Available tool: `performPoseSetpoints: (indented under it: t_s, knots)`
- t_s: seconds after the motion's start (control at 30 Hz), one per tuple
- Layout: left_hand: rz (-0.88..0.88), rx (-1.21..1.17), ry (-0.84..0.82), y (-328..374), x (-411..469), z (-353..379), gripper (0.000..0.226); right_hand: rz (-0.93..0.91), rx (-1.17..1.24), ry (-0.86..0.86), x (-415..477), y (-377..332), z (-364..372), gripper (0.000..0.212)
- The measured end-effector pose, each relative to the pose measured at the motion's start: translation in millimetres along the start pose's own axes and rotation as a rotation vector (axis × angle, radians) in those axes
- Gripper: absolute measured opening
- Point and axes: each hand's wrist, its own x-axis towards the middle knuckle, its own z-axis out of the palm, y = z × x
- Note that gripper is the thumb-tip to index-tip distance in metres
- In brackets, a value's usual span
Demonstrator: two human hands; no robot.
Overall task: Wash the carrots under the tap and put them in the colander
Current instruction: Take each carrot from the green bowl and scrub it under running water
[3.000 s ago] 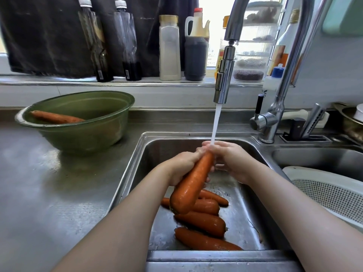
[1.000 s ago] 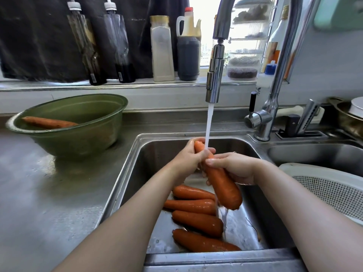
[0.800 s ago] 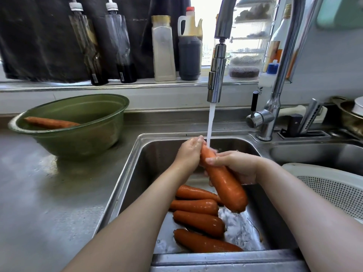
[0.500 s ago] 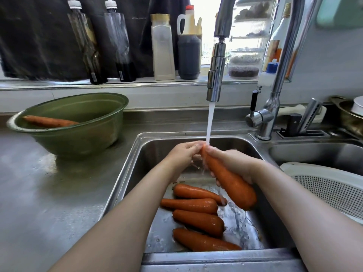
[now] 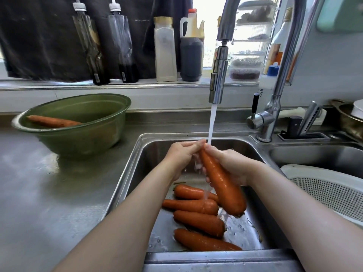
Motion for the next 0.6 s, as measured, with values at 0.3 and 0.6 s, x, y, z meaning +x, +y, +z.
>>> performPoseSetpoints:
  t_s: [0.3,0.6]
  knots:
    - [-0.001,-0.021,0.007,2.1,3.0,-1.1,0.04,-0.033,0.165,-0.128,-0.9,-0.1,-1.9,0.05]
    - [-0.04,0.002,-0.076,-0.8,3.4,-6.6,0.048,-0.075,0.163,-0.024,3.3,1.3,3.5,0.062]
